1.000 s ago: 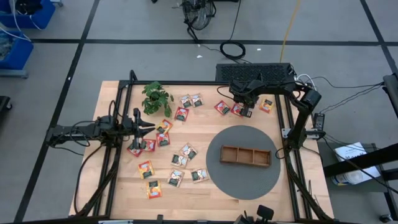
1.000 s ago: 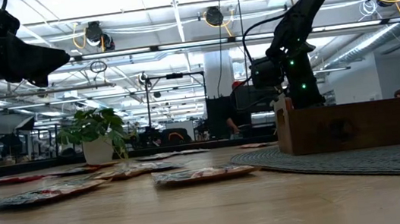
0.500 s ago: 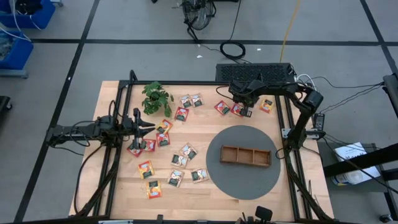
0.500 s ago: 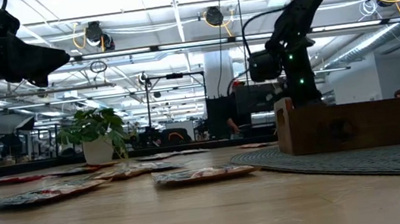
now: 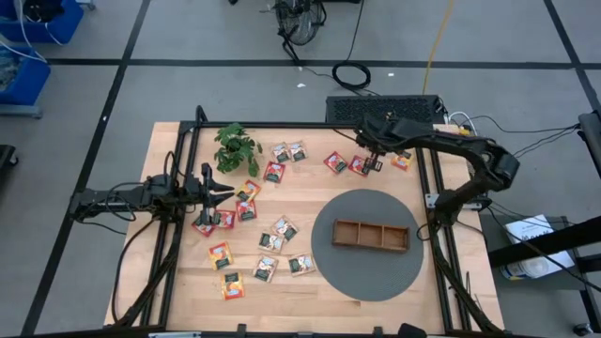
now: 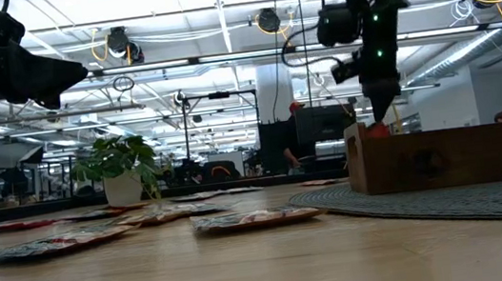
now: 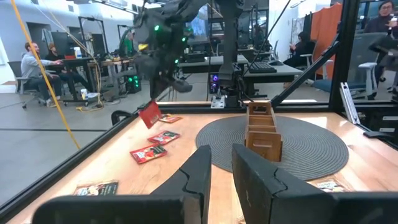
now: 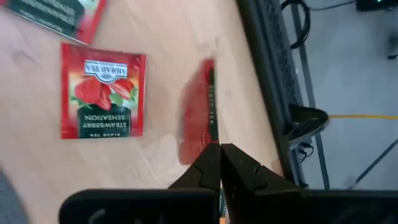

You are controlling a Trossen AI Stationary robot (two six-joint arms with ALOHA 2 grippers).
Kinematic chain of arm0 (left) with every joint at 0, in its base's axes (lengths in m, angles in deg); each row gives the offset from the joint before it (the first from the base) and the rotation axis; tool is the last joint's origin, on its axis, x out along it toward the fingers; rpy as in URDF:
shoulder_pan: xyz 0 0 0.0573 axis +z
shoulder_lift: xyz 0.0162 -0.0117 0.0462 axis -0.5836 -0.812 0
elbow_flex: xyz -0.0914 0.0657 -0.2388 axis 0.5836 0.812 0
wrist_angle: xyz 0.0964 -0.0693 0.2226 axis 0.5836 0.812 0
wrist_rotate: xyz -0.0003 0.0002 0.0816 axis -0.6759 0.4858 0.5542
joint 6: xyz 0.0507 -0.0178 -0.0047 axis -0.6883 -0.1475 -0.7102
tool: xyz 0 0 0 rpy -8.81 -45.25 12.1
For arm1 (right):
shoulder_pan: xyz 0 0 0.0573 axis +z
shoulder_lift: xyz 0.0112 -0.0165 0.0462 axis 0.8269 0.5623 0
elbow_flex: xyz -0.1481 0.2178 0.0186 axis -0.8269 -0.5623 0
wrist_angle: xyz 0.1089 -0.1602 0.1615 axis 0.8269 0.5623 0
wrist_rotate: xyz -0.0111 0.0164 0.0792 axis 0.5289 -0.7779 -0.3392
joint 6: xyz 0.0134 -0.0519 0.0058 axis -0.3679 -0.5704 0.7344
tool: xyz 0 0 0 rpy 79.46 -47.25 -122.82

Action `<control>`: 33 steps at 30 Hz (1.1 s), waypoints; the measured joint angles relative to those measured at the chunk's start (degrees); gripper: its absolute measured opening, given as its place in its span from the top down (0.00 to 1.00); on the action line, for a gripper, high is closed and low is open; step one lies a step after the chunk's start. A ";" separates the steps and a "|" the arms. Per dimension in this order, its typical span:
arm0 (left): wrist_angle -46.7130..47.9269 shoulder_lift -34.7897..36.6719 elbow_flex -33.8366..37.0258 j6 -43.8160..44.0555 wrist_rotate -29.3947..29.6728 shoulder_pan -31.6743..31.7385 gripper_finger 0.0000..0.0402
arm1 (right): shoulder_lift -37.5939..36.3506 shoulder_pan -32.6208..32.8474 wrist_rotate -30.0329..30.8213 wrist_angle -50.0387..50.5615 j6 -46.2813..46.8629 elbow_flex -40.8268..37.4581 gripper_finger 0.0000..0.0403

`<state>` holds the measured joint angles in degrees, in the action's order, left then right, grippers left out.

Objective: Pick & Place Tea
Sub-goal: Put the red tea bag into the left section of the wooden organizer

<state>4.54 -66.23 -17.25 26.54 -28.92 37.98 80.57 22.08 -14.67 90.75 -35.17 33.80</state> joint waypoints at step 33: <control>0.00 -0.02 0.00 0.00 0.00 -0.01 0.82 | -15.96 24.71 4.86 1.66 16.17 0.00 1.00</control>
<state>4.54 -66.25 -17.25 26.54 -28.92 37.97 64.61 46.78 -9.81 92.41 -19.00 33.80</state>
